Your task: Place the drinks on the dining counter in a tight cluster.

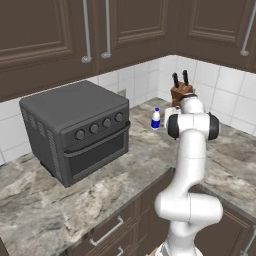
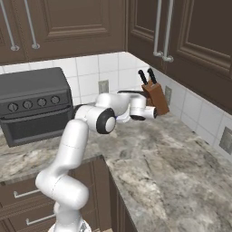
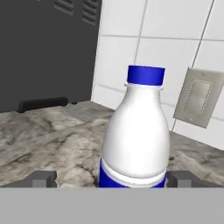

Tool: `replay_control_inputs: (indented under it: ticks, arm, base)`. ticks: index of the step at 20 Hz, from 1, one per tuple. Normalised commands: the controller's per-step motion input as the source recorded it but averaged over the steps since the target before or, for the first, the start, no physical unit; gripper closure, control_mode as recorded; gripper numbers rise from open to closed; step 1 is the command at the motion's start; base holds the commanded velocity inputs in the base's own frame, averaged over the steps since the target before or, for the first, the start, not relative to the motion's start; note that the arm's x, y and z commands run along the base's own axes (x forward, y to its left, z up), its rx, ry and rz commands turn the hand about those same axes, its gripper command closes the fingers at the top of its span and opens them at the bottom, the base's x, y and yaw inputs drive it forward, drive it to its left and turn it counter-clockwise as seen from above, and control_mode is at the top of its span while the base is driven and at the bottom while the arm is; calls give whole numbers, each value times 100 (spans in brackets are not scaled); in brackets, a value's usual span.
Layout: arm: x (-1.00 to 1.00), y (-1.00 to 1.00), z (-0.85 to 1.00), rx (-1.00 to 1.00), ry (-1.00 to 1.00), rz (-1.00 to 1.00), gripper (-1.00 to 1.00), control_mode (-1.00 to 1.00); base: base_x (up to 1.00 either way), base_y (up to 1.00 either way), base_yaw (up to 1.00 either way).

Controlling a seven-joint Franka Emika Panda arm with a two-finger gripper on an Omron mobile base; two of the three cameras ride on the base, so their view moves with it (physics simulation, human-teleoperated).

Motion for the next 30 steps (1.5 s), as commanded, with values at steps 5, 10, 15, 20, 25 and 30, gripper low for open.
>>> replay_control_inputs:
  ticks: [5, 10, 15, 20, 25, 30]
  arm:
    - [7, 11, -3, 0, 0, 0, -100, -100]
    - [19, 0, -10, 0, 0, -3, -100, -100]
    - [21, 0, -6, 0, 0, -10, -100, -100]
    - [19, 0, -2, 0, 0, -12, -100, -100]
    - [2, 0, 0, 0, 0, -3, -100, -100]
    - [-4, 12, 0, 0, 0, 1, -100, -100]
  base:
    - [0, 0, 0]
    - [0, 0, 0]
    - [0, 0, 0]
    - [0, 0, 0]
    - [0, 0, 0]
    - [0, 0, 0]
